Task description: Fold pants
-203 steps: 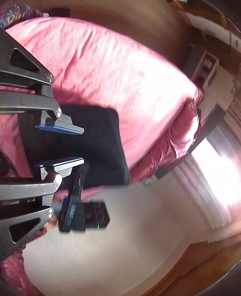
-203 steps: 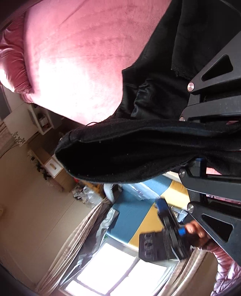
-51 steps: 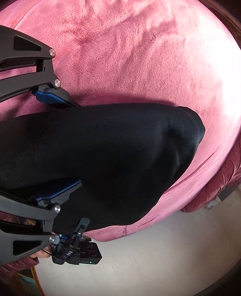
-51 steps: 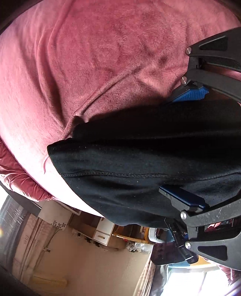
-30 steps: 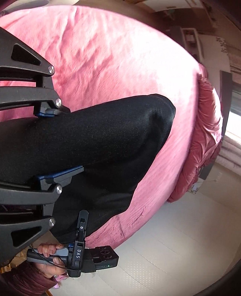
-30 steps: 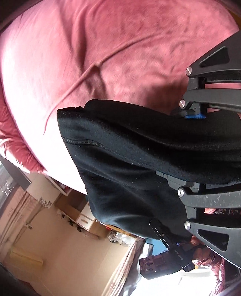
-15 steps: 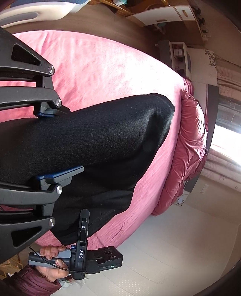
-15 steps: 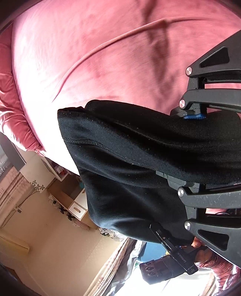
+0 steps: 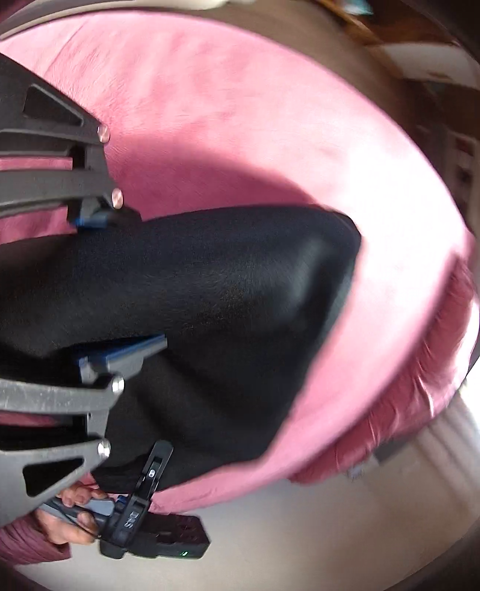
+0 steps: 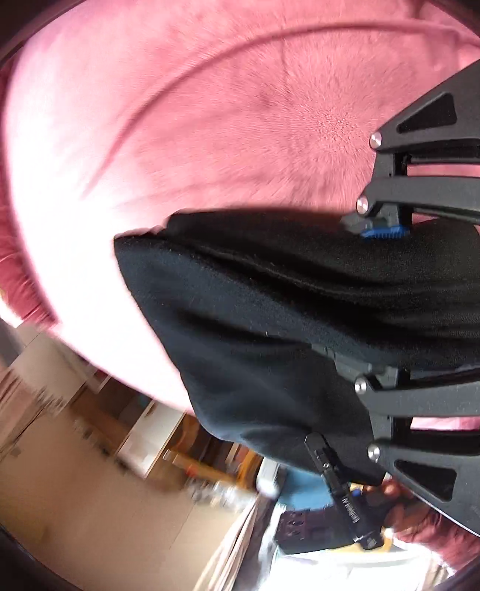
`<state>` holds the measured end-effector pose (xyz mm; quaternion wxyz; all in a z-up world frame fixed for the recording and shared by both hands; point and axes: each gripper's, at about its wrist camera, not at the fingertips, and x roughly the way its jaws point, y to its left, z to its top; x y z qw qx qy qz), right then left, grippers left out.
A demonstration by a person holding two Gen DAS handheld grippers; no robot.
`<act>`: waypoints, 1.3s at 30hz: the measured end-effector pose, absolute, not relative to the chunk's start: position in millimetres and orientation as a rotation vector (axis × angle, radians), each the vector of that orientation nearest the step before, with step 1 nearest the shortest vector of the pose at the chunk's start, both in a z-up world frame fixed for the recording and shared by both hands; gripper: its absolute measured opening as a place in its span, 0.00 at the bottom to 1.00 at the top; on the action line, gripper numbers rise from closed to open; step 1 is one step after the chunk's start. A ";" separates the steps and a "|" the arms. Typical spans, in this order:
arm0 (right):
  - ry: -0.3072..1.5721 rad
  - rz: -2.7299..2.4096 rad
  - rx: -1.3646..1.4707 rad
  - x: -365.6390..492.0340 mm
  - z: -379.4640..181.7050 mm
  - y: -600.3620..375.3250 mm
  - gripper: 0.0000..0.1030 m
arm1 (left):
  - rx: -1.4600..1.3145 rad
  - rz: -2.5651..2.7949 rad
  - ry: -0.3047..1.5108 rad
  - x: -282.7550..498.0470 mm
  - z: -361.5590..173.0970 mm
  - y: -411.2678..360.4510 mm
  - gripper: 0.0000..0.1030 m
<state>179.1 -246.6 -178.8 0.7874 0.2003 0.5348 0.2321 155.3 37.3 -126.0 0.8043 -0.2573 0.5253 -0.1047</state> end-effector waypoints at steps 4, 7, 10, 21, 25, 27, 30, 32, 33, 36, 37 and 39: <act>1.105 0.516 0.459 174.3 -181.3 -250.4 0.55 | -0.591 -0.258 1.079 147.6 -133.8 45.4 0.62; 1.112 0.505 0.457 174.2 -175.6 -248.7 0.58 | -0.552 -0.235 1.086 145.2 -126.7 43.5 0.67; 1.097 0.455 0.386 172.4 -158.8 -238.5 0.67 | -0.498 -0.193 1.082 145.4 -110.7 40.8 0.68; 0.927 0.262 0.178 119.7 -100.1 -236.8 0.70 | -0.315 0.051 0.921 98.8 -58.8 32.5 0.76; 0.876 0.261 0.150 93.1 -85.4 -219.9 0.73 | -0.261 0.093 0.863 70.2 -42.6 23.6 0.77; 0.859 0.266 0.142 77.8 -81.9 -214.3 0.74 | -0.236 0.102 0.845 57.5 -35.0 17.0 0.77; 0.844 0.271 0.141 55.4 -80.4 -202.0 0.76 | -0.219 0.100 0.827 43.1 -33.2 10.3 0.77; 0.839 0.271 0.138 41.9 -83.4 -192.4 0.76 | -0.216 0.092 0.819 31.7 -31.2 4.9 0.77; 0.838 0.272 0.136 36.7 -84.8 -190.3 0.76 | -0.212 0.089 0.814 26.3 -30.6 2.6 0.77; 0.826 0.267 0.123 19.8 -85.6 -182.7 0.77 | -0.208 0.075 0.800 10.1 -28.0 -4.7 0.77; 0.819 0.260 0.115 14.6 -85.5 -180.9 0.77 | -0.198 0.077 0.792 3.1 -26.6 -7.1 0.77; 0.814 0.253 0.112 5.7 -86.9 -178.3 0.78 | -0.183 0.077 0.782 -6.6 -25.7 -11.4 0.77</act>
